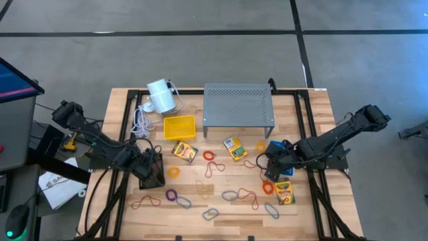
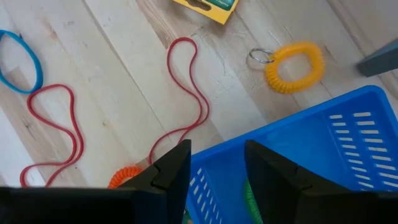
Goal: Pick & Place Office Desk Supplies
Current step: Put the red rubber band into the black bin
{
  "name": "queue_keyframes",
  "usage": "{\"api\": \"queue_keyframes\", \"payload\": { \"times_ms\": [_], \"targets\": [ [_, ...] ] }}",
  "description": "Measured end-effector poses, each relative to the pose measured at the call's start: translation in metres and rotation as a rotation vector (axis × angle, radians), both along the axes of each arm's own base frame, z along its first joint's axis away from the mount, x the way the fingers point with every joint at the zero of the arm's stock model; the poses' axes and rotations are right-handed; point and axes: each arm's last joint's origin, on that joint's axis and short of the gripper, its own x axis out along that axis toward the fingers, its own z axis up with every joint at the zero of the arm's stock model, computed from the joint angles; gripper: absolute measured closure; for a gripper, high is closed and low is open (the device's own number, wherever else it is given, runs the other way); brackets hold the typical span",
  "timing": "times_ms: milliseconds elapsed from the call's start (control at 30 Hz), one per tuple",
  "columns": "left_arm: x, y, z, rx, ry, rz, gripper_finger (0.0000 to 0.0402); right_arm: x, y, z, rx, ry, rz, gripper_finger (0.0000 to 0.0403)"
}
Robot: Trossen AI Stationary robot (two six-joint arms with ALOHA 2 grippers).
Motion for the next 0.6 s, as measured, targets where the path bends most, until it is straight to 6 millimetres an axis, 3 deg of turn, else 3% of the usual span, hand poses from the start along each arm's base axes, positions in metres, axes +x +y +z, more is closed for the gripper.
{"api": "queue_keyframes", "payload": {
  "times_ms": [233,600],
  "targets": [
    [0.0,-0.001,-0.014,-0.039,-0.018,-0.009,0.0401,0.0,0.0,0.0,0.0,0.0,0.0,0.0255],
    [0.001,0.0,-0.014,-0.019,-0.034,-0.01,0.04,0.0,0.0,0.0,0.0,0.0,0.0,0.0255]
  ]
}}
